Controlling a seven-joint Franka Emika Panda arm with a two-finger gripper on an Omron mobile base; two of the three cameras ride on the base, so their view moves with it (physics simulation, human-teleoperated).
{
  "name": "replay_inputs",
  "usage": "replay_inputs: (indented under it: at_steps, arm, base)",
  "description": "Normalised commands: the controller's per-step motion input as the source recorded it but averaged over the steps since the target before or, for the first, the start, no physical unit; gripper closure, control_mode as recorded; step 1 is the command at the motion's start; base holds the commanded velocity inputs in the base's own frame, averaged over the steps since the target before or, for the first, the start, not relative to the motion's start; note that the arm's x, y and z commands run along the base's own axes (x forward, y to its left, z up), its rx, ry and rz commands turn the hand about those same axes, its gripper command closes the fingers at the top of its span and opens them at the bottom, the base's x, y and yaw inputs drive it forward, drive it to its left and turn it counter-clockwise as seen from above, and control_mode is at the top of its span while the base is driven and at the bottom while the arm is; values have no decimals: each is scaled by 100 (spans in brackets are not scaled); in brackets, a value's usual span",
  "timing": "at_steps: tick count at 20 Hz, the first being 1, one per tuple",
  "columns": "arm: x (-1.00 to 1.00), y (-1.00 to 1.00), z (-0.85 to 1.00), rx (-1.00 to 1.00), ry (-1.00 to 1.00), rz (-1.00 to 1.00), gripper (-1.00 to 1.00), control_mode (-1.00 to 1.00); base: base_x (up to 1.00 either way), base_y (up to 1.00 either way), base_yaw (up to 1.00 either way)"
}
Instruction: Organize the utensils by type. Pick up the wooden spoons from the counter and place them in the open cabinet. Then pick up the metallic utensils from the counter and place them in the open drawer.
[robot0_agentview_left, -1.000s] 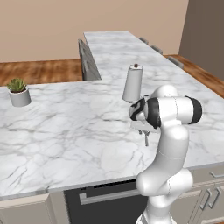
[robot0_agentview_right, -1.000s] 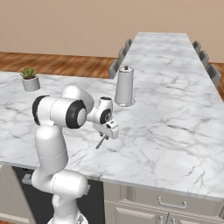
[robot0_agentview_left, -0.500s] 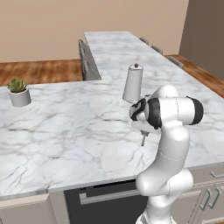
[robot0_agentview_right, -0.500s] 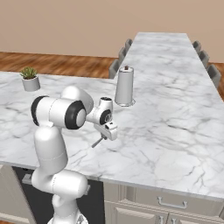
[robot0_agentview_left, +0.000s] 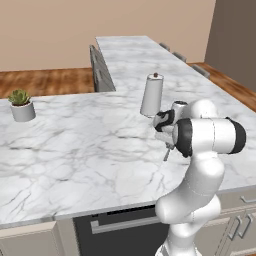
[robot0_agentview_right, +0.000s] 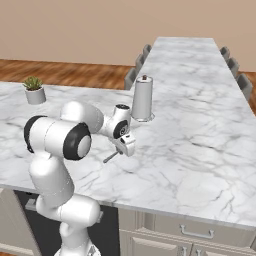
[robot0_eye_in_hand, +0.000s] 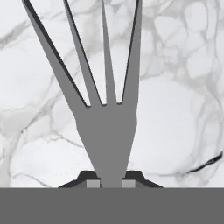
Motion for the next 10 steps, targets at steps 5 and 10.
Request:
replay_inputs:
  at_steps: [5, 10]
  arm:
    - [-49, 9, 65, -1, -8, 40, 100, -100]
    - [-59, 7, 56, -4, -9, 56, 100, -100]
  base:
    - [0, 0, 0]
    - [0, 0, 0]
